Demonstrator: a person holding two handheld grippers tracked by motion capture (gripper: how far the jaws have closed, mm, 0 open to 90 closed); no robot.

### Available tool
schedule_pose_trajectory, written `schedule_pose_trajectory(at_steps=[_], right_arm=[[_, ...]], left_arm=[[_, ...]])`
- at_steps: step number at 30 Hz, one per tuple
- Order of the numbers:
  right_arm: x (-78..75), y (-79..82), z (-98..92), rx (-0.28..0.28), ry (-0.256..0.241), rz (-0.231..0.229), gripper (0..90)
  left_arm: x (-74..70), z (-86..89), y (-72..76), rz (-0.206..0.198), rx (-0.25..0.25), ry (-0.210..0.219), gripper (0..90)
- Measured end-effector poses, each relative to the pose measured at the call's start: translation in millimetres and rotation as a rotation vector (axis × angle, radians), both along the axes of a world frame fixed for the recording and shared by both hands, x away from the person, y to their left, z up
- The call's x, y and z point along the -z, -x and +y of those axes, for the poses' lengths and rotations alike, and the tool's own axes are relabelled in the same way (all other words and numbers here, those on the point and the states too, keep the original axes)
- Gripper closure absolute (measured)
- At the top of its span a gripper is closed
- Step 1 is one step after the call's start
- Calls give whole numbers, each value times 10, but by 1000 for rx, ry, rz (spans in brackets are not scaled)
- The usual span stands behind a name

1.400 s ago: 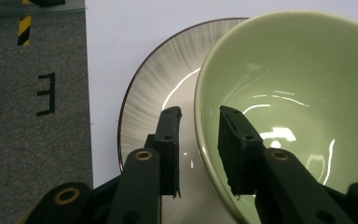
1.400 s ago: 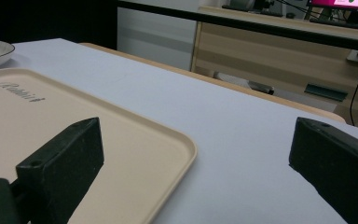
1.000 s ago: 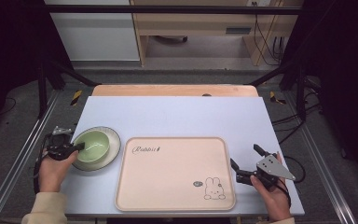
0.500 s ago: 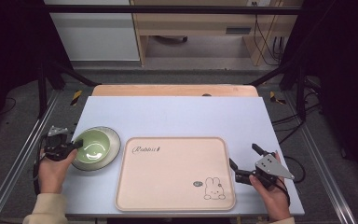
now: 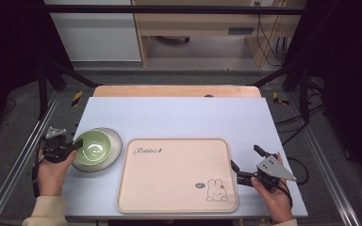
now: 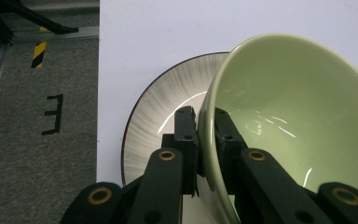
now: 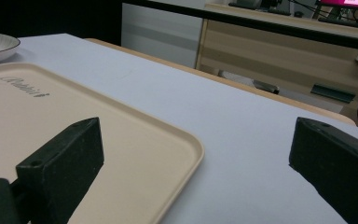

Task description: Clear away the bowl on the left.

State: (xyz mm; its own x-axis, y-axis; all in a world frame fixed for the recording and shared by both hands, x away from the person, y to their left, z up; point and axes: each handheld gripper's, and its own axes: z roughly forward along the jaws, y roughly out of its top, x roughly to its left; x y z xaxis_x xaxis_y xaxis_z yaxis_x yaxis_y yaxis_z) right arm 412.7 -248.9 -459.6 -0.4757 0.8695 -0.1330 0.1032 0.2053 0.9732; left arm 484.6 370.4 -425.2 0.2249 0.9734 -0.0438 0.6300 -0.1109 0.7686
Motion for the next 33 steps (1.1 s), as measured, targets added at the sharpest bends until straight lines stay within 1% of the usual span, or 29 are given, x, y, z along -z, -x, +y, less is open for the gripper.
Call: schedule_pose_trajectory(at_steps=[4, 6, 7, 10, 13, 15, 17, 19, 20, 22, 23, 24, 25, 33], right_arm=[[-1, 3, 0, 0, 0, 0, 30], [-1, 3, 2, 3, 2, -1, 30], [-2, 4, 3, 3, 3, -1, 30], [-3, 6, 3, 3, 4, -3, 30], [-3, 3, 4, 1, 5, -3, 30], [-2, 2, 5, -1, 5, -3, 30], [-4, 4, 8, -2, 3, -2, 30], [-5, 5, 6, -3, 3, -5, 30], [-5, 5, 5, -3, 3, -5, 30], [-6, 6, 4, -1, 3, -6, 30], [-7, 6, 3, -1, 2, -6, 30], [-7, 6, 3, -1, 2, -6, 30], [-6, 6, 3, -1, 2, -6, 30], [-6, 5, 3, -2, 1, -5, 30]], left_arm=[[-18, -41, 8, -23, 6, 2, 831], [-33, -58, 10, -28, 12, 19, 829], [-45, -64, 13, -37, 14, 29, 830], [-78, -86, 26, -51, 18, 41, 830], [-100, -118, 34, -57, 30, 52, 830], [-117, -151, 39, -59, 38, 48, 830], [-134, -184, 42, -64, 46, 54, 829], [-153, -210, 47, -65, 58, 62, 829], [-156, -229, 47, -70, 59, 73, 829], [-171, -253, 53, -71, 72, 69, 829], [-174, -279, 54, -78, 66, 79, 829], [-181, -289, 56, -78, 74, 72, 829], [-181, -307, 56, -83, 74, 75, 829], [-198, -397, 63, -83, 102, 74, 828]])
